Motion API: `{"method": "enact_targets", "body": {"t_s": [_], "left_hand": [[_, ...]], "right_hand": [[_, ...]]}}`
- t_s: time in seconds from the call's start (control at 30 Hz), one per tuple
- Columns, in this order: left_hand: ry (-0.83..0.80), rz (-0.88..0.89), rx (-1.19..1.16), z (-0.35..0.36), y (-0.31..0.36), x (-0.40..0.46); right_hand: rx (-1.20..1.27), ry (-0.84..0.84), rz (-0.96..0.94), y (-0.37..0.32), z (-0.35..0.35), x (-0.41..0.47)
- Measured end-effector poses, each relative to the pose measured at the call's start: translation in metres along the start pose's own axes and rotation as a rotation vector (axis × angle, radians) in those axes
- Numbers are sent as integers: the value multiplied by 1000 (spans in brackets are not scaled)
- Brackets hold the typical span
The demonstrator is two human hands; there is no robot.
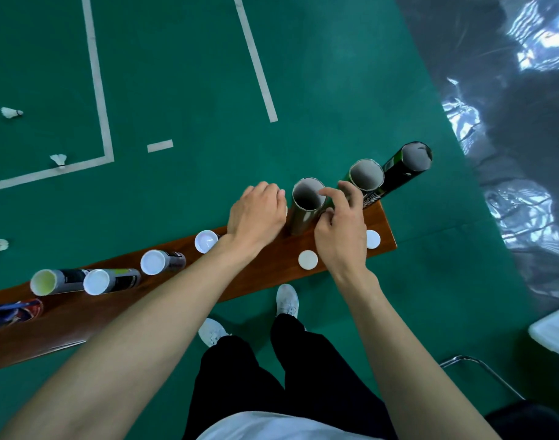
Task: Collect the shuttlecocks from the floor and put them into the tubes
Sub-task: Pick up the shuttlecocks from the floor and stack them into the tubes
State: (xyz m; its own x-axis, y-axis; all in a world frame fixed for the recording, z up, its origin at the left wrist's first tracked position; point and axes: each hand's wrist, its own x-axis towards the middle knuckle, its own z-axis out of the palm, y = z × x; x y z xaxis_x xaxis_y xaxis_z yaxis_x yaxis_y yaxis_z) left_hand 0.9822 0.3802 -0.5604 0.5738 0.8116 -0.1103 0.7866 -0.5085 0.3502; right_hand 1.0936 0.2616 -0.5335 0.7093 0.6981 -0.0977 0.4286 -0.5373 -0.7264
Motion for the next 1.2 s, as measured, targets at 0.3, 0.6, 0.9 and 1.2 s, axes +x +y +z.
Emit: {"method": "enact_targets", "body": {"t_s": [0.3,0.6,0.9,1.2], "left_hand": [[-37,-10,-86,-2,4,7],[-42,-25,-106,-5,2,12],[-38,-47,-122,-10,-7,16],[-75,-92,-172,-13,-21,20]], "right_hand": [[-68,-99,-73,7,-1,-14],[-64,-110,-104,11,-6,-18],[-83,-146,-124,7,-8,-16],[-100,-191,-128,-2,-6,-18]]}}
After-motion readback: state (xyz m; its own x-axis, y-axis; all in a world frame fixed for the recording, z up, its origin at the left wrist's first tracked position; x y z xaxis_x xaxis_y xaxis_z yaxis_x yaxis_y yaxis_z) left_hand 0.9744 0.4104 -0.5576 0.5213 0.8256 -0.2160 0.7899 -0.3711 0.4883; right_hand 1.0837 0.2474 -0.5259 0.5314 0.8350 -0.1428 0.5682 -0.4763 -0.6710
